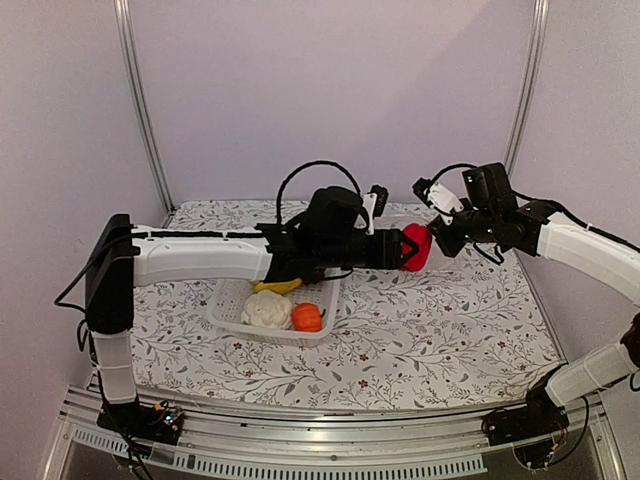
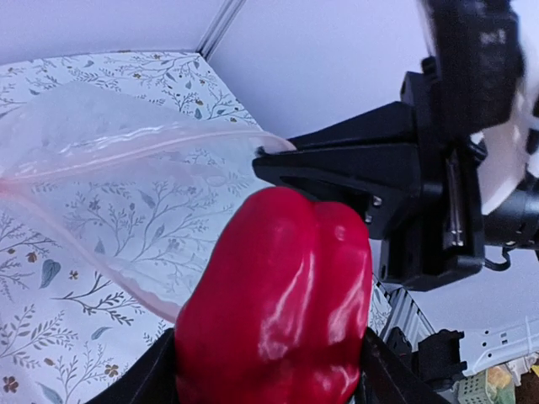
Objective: Place the food in the zip-top bag and seal the zipper
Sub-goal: Place the fake vegetable in the zipper food storage bag.
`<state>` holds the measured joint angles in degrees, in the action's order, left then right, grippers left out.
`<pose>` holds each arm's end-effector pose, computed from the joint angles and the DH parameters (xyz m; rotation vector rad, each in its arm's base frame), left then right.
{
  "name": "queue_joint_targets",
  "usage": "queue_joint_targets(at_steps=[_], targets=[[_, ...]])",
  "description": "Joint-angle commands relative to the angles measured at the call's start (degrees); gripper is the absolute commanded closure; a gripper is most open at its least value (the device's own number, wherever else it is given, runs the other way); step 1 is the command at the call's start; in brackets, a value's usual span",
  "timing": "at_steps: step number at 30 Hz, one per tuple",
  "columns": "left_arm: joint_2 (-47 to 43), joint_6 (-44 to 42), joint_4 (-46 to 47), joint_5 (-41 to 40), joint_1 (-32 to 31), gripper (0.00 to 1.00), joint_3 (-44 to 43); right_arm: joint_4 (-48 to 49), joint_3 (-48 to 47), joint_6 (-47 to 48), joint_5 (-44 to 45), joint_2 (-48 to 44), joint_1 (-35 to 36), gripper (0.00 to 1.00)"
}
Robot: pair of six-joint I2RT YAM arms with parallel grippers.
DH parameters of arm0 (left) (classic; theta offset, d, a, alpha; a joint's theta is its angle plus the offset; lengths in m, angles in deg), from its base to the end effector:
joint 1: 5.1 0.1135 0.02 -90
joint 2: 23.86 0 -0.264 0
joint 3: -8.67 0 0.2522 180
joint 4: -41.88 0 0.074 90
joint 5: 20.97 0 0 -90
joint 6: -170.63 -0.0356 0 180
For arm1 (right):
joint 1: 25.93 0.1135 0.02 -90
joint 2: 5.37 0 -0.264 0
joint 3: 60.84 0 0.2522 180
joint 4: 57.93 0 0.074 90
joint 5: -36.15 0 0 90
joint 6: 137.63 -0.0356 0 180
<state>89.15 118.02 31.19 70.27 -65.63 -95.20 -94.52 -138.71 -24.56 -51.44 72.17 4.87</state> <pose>0.2332 -0.4142 0.2793 0.4365 2.0528 -1.1268 0.2615 0.1542 0.3079 -0.9770 1.9747 0.0290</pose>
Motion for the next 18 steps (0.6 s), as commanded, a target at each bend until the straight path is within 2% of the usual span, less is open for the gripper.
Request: queue_joint_targets(at_steps=[1, 7, 11, 13, 18], targets=[[1.12, 7.96, 1.36, 1.02, 2.64, 0.74, -0.67, -0.50, -0.56, -1.13, -0.62, -2.81, 0.33, 1.00], [2.47, 12.07, 0.23, 1.86, 3.70, 0.74, -1.47, 0.55, 0.60, -1.37, -0.73, -5.25, 0.57, 1.00], [4.59, 16.83, -0.17, 3.48, 5.15, 0.72, -3.61, -0.08, 1.53, -0.82, -4.77, -5.83, 1.68, 1.00], [5.75, 19.39, -0.37, 3.98, 5.66, 0.66, -5.42, -0.65, 1.81, -0.90, -6.79, -6.03, 2.15, 1.00], [6.61, 19.99, -0.86, 2.20, 5.96, 0.37, -10.19, -2.89, 0.08, -2.70, -8.88, -5.85, 2.11, 1.00]])
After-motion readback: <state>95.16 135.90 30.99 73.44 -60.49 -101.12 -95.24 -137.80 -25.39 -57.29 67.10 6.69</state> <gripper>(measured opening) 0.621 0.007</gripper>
